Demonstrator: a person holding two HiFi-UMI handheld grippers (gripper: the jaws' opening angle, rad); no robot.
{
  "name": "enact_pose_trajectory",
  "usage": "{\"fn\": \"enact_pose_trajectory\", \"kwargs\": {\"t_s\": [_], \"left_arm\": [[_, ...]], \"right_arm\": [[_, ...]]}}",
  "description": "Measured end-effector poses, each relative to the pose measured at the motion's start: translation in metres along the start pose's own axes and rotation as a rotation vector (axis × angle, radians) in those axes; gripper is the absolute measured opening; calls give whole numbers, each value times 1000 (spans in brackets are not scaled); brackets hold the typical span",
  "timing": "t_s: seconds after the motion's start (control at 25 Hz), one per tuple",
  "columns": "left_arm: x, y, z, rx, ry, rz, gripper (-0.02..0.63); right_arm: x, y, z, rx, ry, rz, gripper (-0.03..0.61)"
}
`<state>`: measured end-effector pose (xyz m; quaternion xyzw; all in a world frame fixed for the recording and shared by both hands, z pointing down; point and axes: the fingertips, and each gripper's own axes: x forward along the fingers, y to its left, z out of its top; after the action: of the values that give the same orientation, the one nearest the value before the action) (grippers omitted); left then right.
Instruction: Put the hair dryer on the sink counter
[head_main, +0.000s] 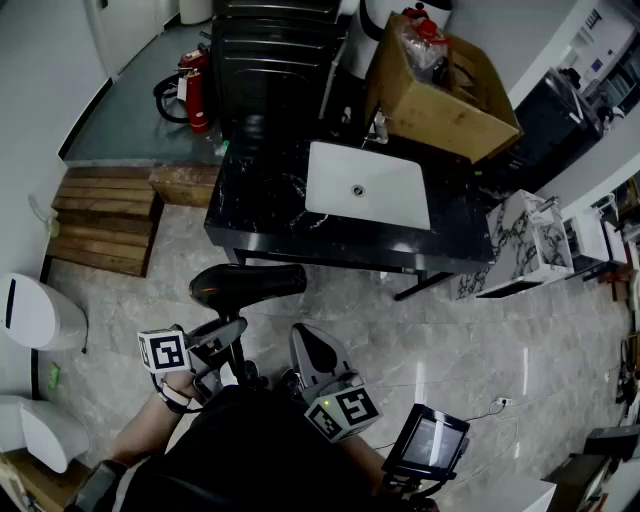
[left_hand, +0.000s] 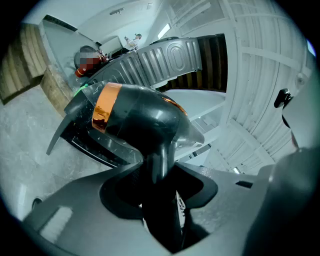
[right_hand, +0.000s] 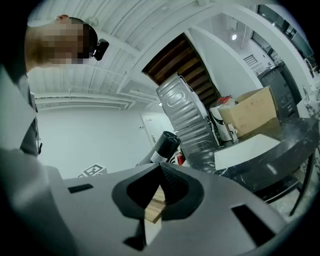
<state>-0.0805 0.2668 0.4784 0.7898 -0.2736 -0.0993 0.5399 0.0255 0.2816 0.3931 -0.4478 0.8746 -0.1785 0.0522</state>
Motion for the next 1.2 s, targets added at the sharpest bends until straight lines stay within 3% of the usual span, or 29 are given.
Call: {"fn": "enact_pose_trajectory", "kwargs": {"t_s": [0.16, 0.4, 1.2], "left_arm": [[2, -10, -2, 33, -11, 45, 181], [12, -18, -8, 33, -26, 35, 181], [36, -19, -25, -9, -63, 76, 181]], "right_arm": [[-12, -3, 5, -3, -5, 11, -5], [-20, -11, 6, 1, -4, 34, -5], [-41, -46, 7, 53, -7, 60, -5]]}}
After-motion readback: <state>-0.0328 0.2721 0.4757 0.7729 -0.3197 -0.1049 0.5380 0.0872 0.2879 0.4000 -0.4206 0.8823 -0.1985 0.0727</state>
